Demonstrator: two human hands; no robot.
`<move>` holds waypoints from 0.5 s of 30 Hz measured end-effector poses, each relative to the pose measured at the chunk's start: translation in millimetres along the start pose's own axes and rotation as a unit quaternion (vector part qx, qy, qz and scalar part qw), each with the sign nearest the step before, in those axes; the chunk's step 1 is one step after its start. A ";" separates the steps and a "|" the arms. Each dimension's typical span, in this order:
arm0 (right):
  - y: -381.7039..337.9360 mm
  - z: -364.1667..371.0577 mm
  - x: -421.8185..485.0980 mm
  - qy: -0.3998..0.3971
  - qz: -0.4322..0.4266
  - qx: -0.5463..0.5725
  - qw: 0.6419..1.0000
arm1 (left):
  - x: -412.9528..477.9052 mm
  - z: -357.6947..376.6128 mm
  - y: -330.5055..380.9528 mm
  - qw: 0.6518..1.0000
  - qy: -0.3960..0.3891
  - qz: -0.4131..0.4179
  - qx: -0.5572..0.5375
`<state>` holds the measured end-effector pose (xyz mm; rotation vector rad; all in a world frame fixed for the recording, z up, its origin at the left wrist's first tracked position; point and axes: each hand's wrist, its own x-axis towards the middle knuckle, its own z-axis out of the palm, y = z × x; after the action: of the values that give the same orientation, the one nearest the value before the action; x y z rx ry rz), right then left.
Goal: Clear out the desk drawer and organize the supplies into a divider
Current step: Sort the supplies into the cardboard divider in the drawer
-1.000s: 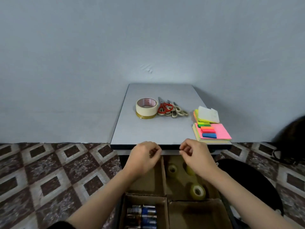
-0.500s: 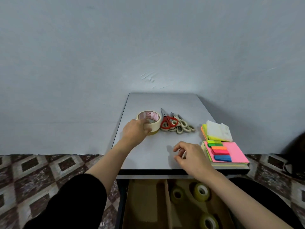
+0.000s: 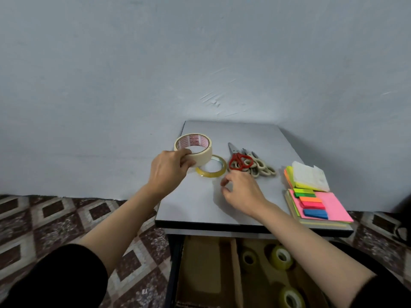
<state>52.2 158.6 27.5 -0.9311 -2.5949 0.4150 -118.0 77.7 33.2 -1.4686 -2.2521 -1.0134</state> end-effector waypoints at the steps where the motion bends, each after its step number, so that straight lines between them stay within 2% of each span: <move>1: -6.7 2.9 8.8 -0.001 -0.009 -0.018 1.000 | -2.8 -6.2 -2.5 1.000 0.001 0.003 0.003; 7: -21.5 29.4 34.6 -0.035 0.006 -0.095 0.995 | -26.8 -30.9 -15.3 1.000 0.001 0.010 0.006; 15: -20.1 31.1 -5.6 -0.032 -0.009 -0.055 0.998 | -57.4 -46.7 -21.3 1.000 -0.017 -0.014 0.019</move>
<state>32.1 135.3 6.1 -0.9451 -2.7048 0.3048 -117.6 1.0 25.8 -1.4531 -2.3079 -0.9569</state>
